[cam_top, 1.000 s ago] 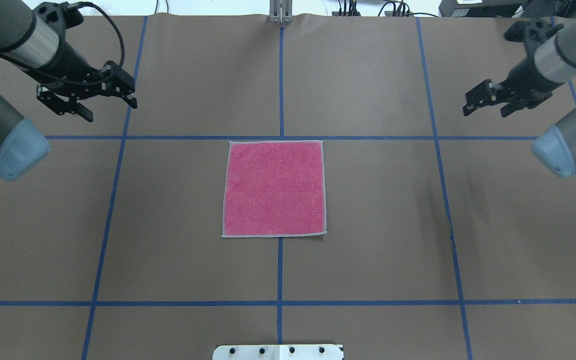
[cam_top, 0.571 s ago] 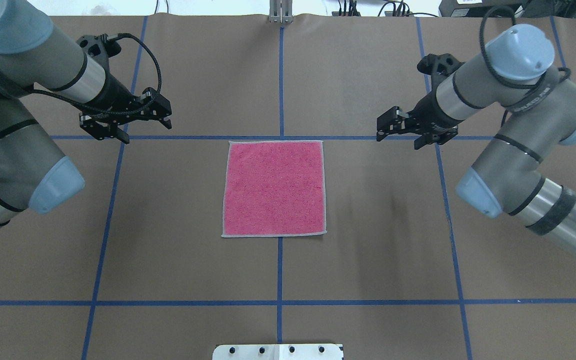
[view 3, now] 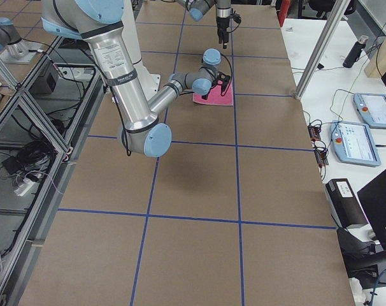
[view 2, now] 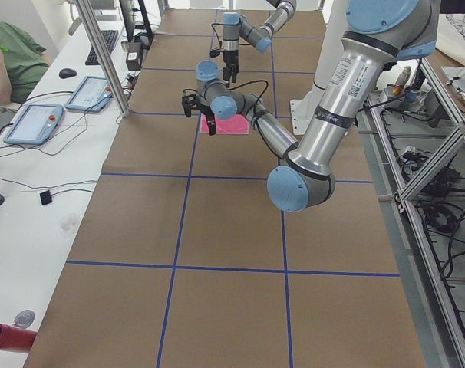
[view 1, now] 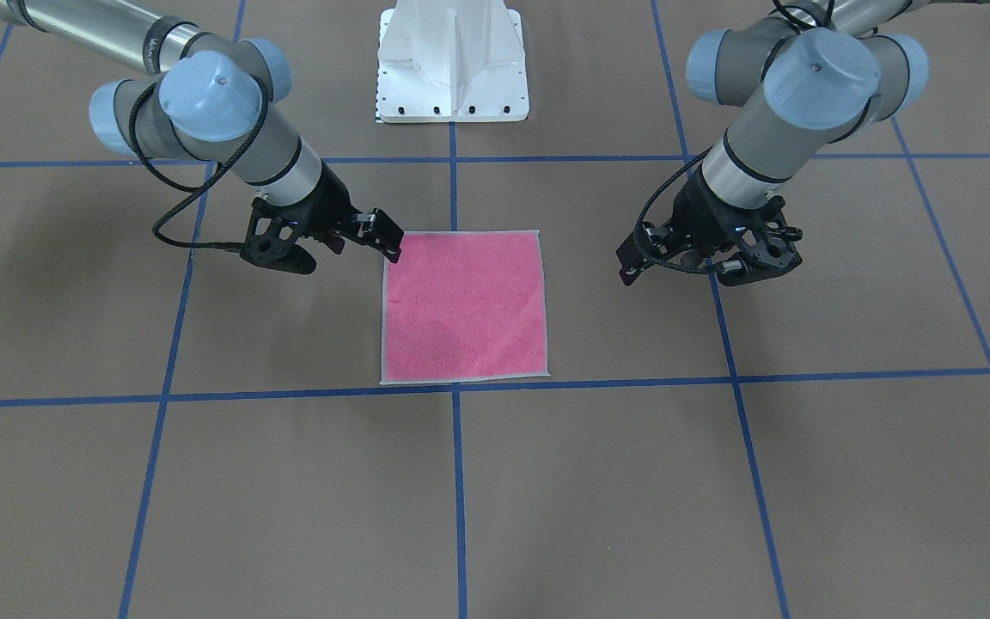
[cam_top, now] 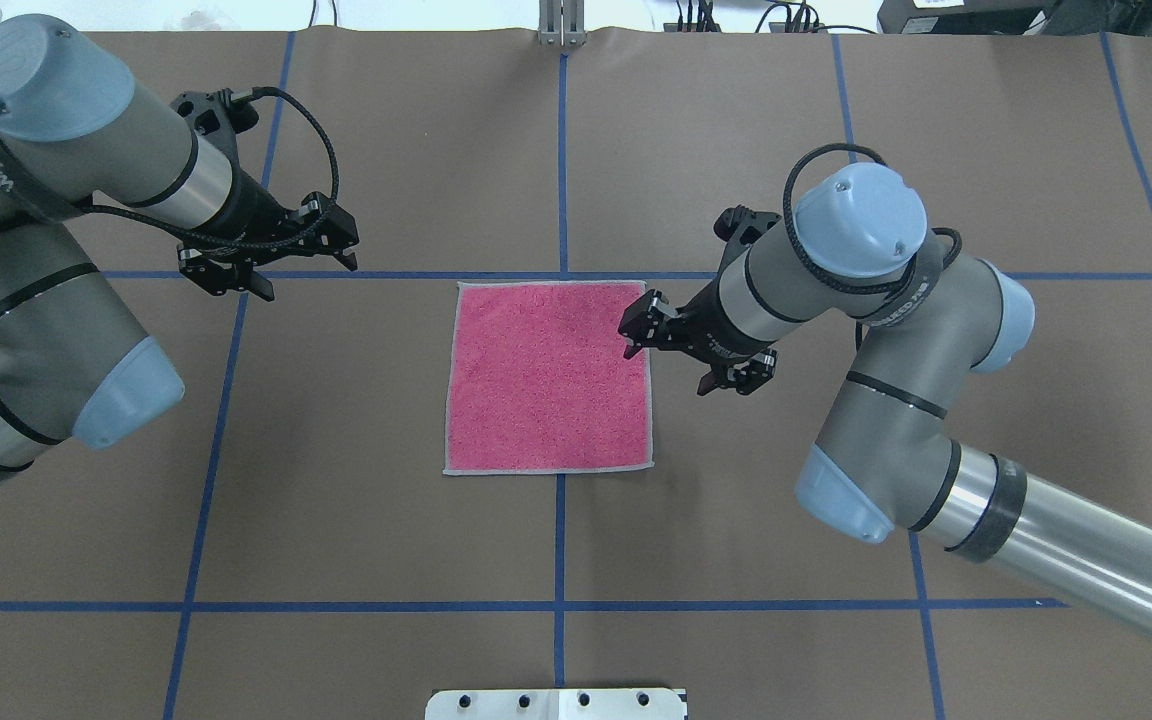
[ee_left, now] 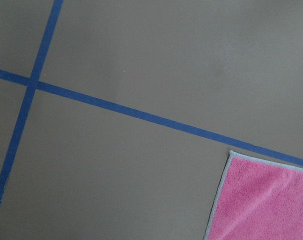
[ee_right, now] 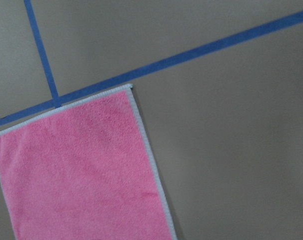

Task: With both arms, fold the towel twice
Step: 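Move the right gripper down to the pink towel's nearer corner while the left arm advances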

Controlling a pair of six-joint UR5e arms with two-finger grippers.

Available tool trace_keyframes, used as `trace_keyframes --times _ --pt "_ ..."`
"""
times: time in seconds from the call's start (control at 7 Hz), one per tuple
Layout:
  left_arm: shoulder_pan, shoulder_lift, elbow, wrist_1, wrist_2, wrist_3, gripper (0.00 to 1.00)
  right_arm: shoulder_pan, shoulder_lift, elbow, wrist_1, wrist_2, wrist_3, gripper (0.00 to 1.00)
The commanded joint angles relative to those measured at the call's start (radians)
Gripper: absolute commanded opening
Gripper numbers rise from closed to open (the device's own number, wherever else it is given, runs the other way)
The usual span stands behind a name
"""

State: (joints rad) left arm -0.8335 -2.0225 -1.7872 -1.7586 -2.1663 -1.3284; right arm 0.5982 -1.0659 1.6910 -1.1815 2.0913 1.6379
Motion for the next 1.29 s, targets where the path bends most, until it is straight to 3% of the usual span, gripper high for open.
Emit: trace_keyframes --times 0.0,0.86,1.0,1.14 --pt "0.001 0.001 -0.001 -0.001 0.000 -0.002 1.00 -0.079 0.007 -0.026 -0.001 -0.079 0.028 0.95" --pt "0.001 0.002 -0.014 -0.001 0.000 0.001 1.00 -0.136 0.012 -0.063 -0.001 -0.111 0.025 0.87" --pt "0.001 0.004 -0.014 -0.001 0.000 0.001 1.00 -0.136 0.012 -0.063 -0.001 -0.111 0.033 0.78" --pt "0.001 0.004 -0.014 -0.001 0.000 0.001 1.00 -0.136 0.012 -0.063 0.000 -0.111 0.037 0.43"
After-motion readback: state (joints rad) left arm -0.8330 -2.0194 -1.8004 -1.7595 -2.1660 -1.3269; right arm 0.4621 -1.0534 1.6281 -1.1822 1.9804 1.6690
